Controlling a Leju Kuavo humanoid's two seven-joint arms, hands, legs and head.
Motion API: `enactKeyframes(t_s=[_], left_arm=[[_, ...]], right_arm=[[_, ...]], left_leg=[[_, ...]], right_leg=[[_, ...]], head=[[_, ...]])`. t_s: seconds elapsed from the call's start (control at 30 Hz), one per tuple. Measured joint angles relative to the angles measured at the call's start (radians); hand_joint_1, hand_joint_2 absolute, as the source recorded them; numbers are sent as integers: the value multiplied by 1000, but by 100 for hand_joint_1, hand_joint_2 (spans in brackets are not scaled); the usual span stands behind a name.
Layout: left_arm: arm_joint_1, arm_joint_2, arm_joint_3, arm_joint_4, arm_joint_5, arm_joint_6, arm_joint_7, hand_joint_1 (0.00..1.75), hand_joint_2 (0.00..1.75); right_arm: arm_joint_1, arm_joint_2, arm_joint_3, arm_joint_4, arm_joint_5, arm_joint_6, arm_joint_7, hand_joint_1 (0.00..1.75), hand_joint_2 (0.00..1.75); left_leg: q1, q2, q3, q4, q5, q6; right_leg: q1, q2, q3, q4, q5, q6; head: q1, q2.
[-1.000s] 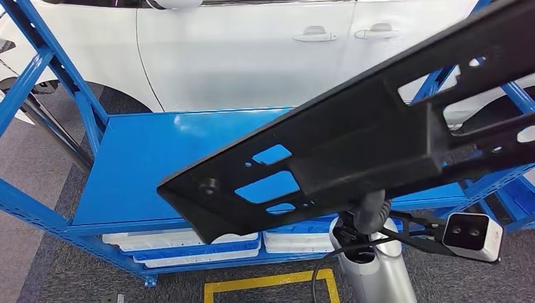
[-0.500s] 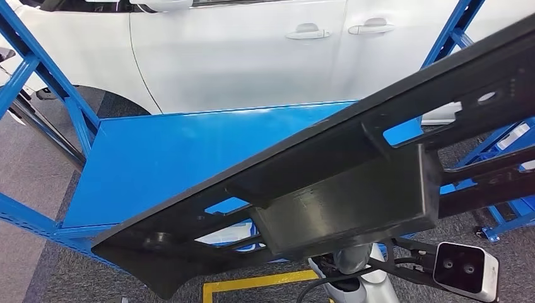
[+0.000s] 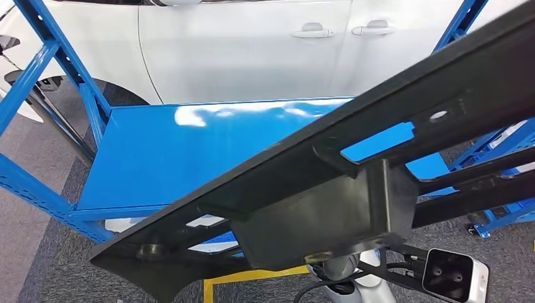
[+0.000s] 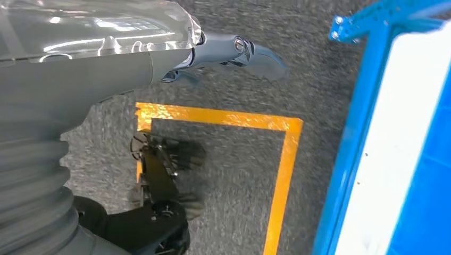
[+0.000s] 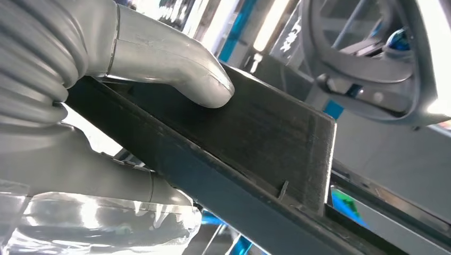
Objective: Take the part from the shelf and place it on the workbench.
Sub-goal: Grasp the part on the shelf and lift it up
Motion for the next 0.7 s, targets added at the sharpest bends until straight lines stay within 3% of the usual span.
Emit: enactKeyframes(t_s=[0.03,0.07,0.1,0.2,0.27,0.33,0.37,0.4,0.43,0.5,0.53,0.57,0.6,0.63,0.67,0.7], left_arm=[[1,0,0,0,-1,-1,3,0,175],[1,0,0,0,-1,-2,6,0,175],[2,0,0,0,-1,-3,10,0,175],[8,0,0,0,0,-3,32,0,175],[16,0,1,0,3,0,60,0,175],[27,1,2,0,1,8,99,0,175],[32,1,2,0,-3,13,120,0,175],[38,1,2,0,-9,19,145,0,175],[43,1,2,0,-15,26,170,0,175],[49,0,2,0,-23,44,229,0,175],[51,-1,2,0,-24,56,263,0,175],[54,-2,3,0,-24,69,298,0,175],[56,-2,4,0,-24,84,332,0,175],[59,-3,6,0,-25,97,360,0,175],[61,-4,8,0,-25,109,383,0,175],[62,-4,9,0,-25,116,398,0,175]], right_arm=[[1,-4,0,0,6,-9,0,175,175],[1,-9,0,0,11,-16,0,175,175],[1,-13,0,0,15,-22,0,175,175],[-1,-22,0,-1,22,-31,0,175,175],[-3,-26,-2,-4,20,-31,0,175,175],[-7,-32,-7,-6,16,-30,0,175,175],[-9,-34,-11,-6,14,-31,0,175,175],[-11,-37,-15,-6,13,-32,0,175,175],[-13,-40,-21,-6,12,-34,0,175,175],[-10,-47,-37,-7,13,-32,0,175,175],[-5,-51,-48,-10,17,-31,0,175,175],[3,-54,-59,-15,23,-29,0,175,175],[12,-57,-70,-22,32,-28,0,175,175],[21,-60,-81,-29,41,-28,0,175,175],[29,-64,-92,-37,49,-30,0,175,175],[37,-69,-104,-46,56,-33,0,175,175]], left_leg=[[0,0,-12,1,8,-1],[-1,1,-24,2,16,-2],[-1,1,-36,4,24,-3],[-2,-1,-59,5,47,-13],[-2,0,-61,1,62,-24],[-2,0,-61,-8,79,-37],[-1,-1,-65,-8,78,-42],[-2,-2,-73,5,59,-46],[-1,-2,-87,40,18,-48],[1,-2,-120,163,-91,-52],[2,-2,-130,228,-124,-53],[2,-2,-128,270,-131,-54],[2,-1,-110,281,-114,-54],[2,-1,-74,256,-86,-52],[2,-1,-22,198,-67,-48],[0,-2,35,124,-66,-45]], right_leg=[[-1,0,-10,51,-24,3],[-2,0,-4,71,-28,3],[-2,0,24,49,-13,2],[3,0,175,-163,43,-13],[10,0,220,-240,49,-23],[12,0,212,-249,65,-33],[10,-2,207,-254,76,-40],[7,-3,198,-258,89,-47],[4,-5,186,-263,103,-53],[6,-6,157,-262,125,-60],[7,-7,141,-260,137,-61],[9,-8,125,-257,148,-60],[10,-8,108,-254,158,-59],[11,-8,91,-249,167,-57],[11,-8,76,-242,176,-54],[12,-7,62,-234,182,-50]], head=[[0,0],[0,0],[0,0],[0,0],[0,0],[0,0],[0,0],[0,0],[0,0],[0,0],[0,0],[0,0],[0,0],[0,0],[0,0],[0,0]])
